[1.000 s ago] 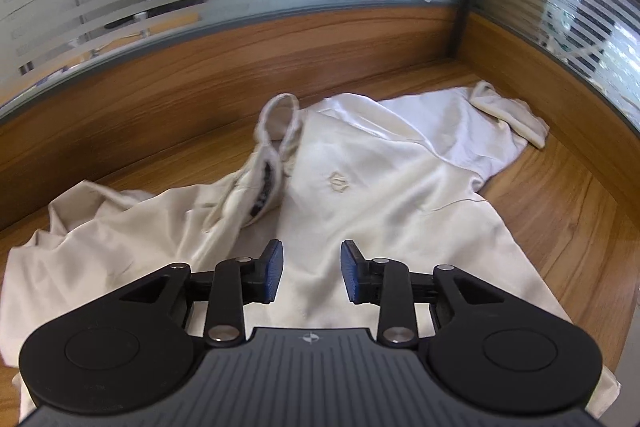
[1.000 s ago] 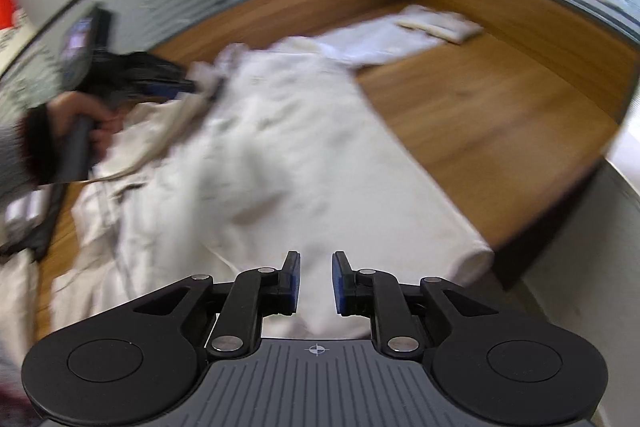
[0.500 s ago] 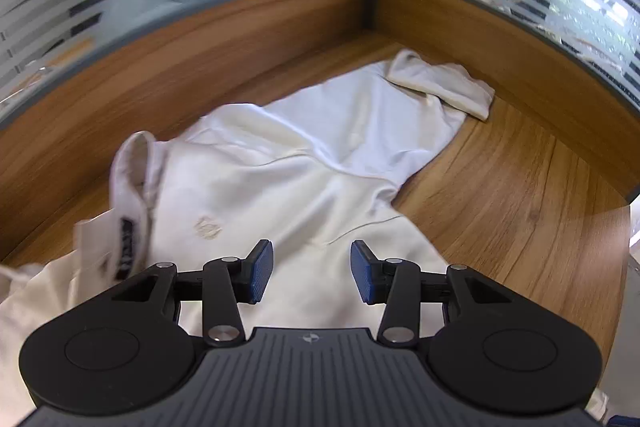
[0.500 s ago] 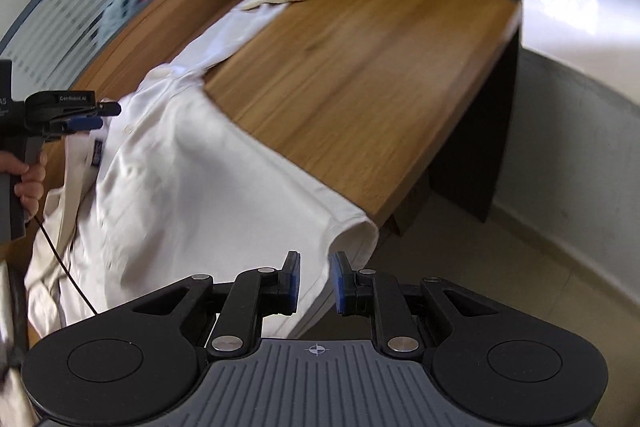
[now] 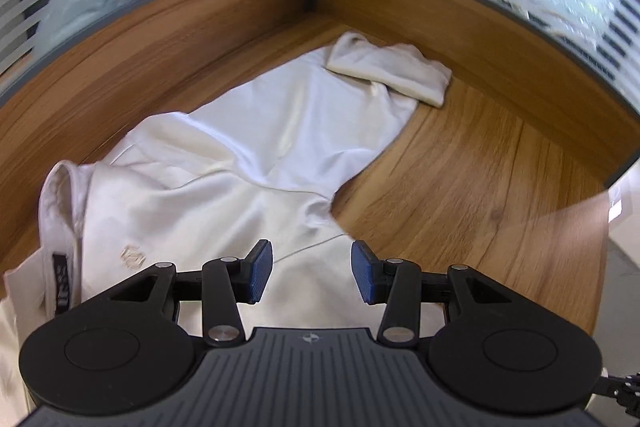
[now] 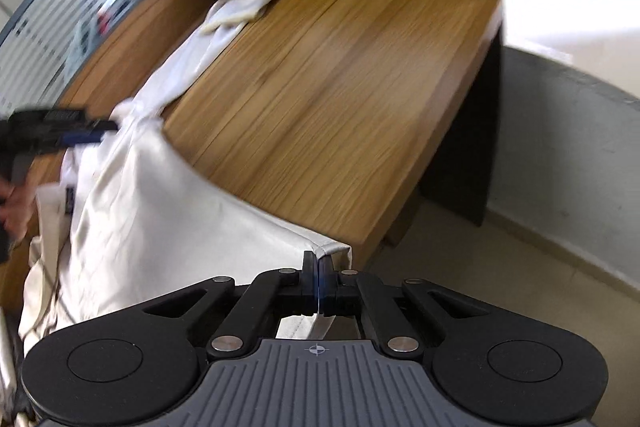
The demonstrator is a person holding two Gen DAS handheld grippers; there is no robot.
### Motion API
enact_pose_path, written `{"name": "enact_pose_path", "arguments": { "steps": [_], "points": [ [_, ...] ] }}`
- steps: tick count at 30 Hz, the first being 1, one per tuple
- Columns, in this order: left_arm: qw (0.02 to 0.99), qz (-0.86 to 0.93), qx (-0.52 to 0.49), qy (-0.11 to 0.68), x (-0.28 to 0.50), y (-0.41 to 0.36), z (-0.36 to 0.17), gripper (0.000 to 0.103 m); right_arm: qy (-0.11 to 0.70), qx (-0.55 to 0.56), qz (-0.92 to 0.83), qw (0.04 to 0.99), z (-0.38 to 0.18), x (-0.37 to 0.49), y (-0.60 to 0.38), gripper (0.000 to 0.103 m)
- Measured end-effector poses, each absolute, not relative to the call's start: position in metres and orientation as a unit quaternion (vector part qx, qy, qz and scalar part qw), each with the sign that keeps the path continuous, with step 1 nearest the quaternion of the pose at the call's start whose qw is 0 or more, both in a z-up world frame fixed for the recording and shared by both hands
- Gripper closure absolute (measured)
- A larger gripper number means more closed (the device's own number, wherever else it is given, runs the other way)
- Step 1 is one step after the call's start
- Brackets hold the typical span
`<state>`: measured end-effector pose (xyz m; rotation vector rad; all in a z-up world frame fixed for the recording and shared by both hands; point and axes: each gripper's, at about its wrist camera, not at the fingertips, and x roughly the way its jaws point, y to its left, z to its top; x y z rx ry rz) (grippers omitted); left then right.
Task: Fold clothes
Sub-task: 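Pinch the white shirt hem with the right gripper and pull it straight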
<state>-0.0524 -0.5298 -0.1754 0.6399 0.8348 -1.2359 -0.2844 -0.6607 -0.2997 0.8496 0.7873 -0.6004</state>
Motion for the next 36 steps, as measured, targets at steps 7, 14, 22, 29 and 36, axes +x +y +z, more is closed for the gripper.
{"name": "enact_pose_path", "arguments": {
  "steps": [7, 14, 22, 29, 36],
  "points": [
    [0.725, -0.527, 0.241, 0.373, -0.021, -0.463, -0.144, 0.05, 0.411, 0.363, -0.259, 0.795, -0.291, -0.284, -0.666, 0.088],
    [0.748, -0.495, 0.218, 0.384, 0.003, -0.375, -0.122, 0.05, 0.422, 0.35, -0.215, 0.808, -0.274, -0.292, -0.626, 0.084],
    [0.759, -0.458, 0.225, 0.404, 0.016, -0.286, -0.123, 0.05, 0.425, 0.375, -0.136, 0.812, -0.289, -0.279, -0.559, 0.084],
    [0.776, -0.421, 0.211, 0.418, 0.033, -0.224, -0.124, 0.05, 0.426, 0.399, -0.142, 0.799, -0.31, -0.27, -0.532, 0.082],
    [0.793, -0.377, 0.191, 0.439, 0.049, -0.173, -0.127, 0.05, 0.412, 0.409, -0.149, 0.8, -0.316, -0.27, -0.522, 0.095]
  ]
}}
